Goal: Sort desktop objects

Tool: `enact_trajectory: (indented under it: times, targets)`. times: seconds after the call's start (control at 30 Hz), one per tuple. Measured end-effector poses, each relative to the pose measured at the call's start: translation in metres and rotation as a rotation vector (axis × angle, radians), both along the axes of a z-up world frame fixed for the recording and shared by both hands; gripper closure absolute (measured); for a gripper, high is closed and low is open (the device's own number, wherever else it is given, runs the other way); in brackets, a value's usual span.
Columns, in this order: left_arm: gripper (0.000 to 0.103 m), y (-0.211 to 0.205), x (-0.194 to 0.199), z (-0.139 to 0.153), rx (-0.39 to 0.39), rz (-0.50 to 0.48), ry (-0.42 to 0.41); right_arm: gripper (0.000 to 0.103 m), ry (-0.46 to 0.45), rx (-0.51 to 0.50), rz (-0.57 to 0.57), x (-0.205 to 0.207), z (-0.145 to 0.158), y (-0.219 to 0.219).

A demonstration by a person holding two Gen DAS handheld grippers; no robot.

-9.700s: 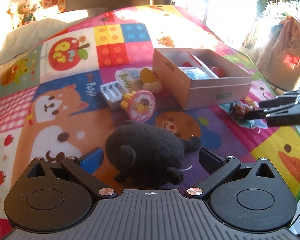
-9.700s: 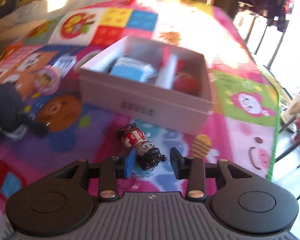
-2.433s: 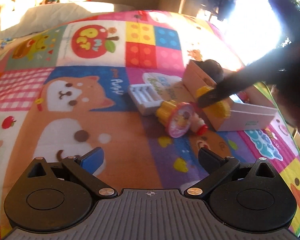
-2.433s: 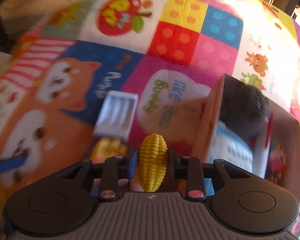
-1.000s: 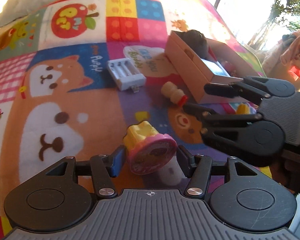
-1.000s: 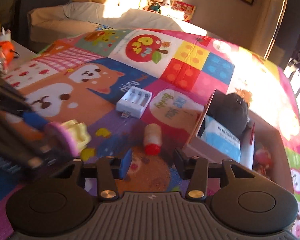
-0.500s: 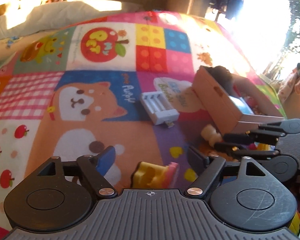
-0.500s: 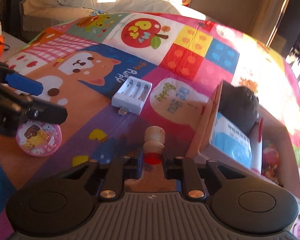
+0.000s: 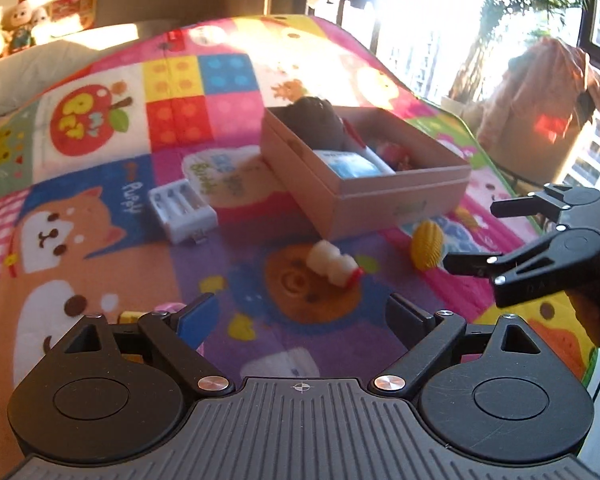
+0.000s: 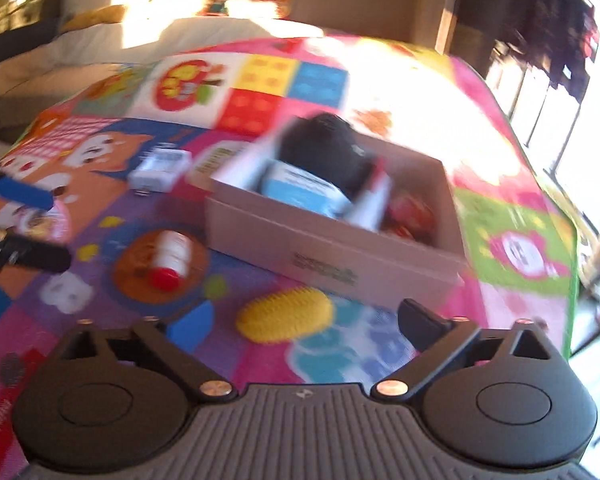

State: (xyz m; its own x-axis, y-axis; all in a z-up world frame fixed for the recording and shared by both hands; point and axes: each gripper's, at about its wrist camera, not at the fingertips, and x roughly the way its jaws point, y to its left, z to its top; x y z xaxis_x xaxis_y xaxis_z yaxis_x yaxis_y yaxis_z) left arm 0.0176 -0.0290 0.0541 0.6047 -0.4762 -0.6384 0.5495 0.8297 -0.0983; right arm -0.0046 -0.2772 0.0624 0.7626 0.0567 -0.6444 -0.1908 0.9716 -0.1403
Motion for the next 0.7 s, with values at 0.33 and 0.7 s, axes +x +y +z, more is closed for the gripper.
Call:
enact_trajectory:
  times: [0.33, 0.7]
  targets:
    - [0.008, 0.039, -0.012, -0.012, 0.049, 0.225, 0.016, 0.000, 0.087, 0.126, -0.121, 0.005, -0.040, -0.034]
    - [0.007, 0.050, 0.004, -0.014, 0.051, 0.299, 0.012, 0.000, 0.100, 0.144, -0.187, 0.006, -0.042, -0.032]
